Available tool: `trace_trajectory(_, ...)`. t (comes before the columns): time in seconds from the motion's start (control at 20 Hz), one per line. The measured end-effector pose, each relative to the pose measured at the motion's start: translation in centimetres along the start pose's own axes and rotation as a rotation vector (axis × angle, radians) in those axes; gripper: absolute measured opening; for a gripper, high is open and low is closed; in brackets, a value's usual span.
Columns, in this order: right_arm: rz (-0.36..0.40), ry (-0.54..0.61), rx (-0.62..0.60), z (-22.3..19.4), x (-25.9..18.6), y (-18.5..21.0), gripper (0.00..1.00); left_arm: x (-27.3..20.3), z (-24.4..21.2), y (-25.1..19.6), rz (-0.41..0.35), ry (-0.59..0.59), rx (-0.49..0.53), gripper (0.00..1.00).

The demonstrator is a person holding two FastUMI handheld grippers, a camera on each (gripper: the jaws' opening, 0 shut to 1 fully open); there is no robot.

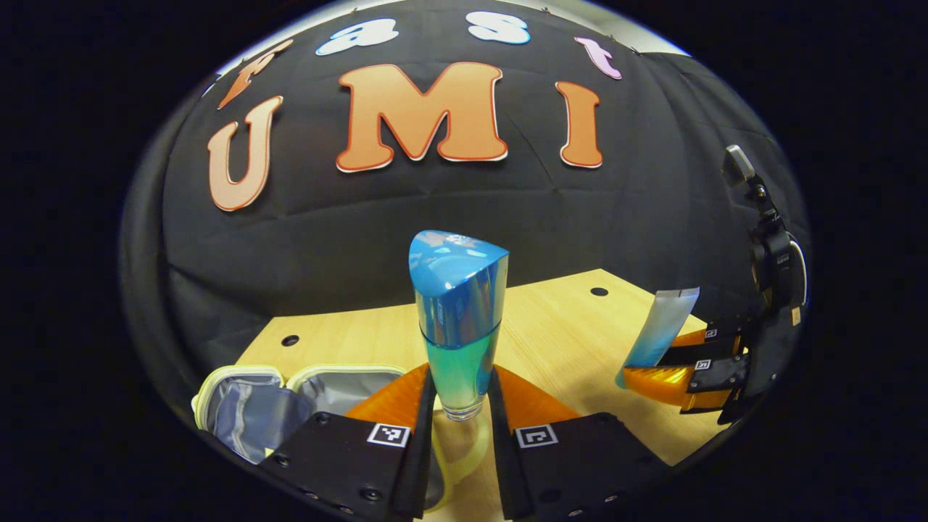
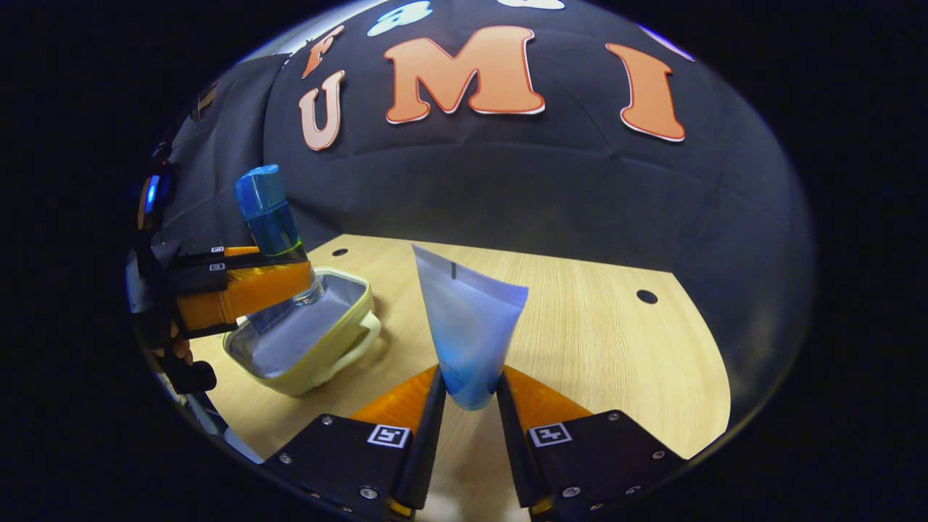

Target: First open the suitcase, pack the skin care products into it, and then close the suitcase.

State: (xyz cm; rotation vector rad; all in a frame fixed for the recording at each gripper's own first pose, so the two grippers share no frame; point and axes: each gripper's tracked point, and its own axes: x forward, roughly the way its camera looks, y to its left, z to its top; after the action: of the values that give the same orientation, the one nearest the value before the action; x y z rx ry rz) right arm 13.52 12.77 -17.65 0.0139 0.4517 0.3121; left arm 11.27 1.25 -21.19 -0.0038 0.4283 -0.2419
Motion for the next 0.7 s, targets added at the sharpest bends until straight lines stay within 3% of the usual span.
trace_trajectory(0.3,0.021,-0.029,-0.035,2.6,-0.9,3.0,0.46,-2.2,-2.3,7.3,0.067,0.078,0.008,0.39)
trace_trajectory(0.45,0.018,-0.020,-0.096,2.2,-0.8,4.6,0.45,-2.3,-5.4,11.0,0.082,0.163,0.019,0.38)
trace_trajectory(0.7,0.012,-0.009,-0.090,2.0,-0.5,7.2,0.46,-2.4,-10.2,15.5,0.076,0.287,-0.025,0.39)
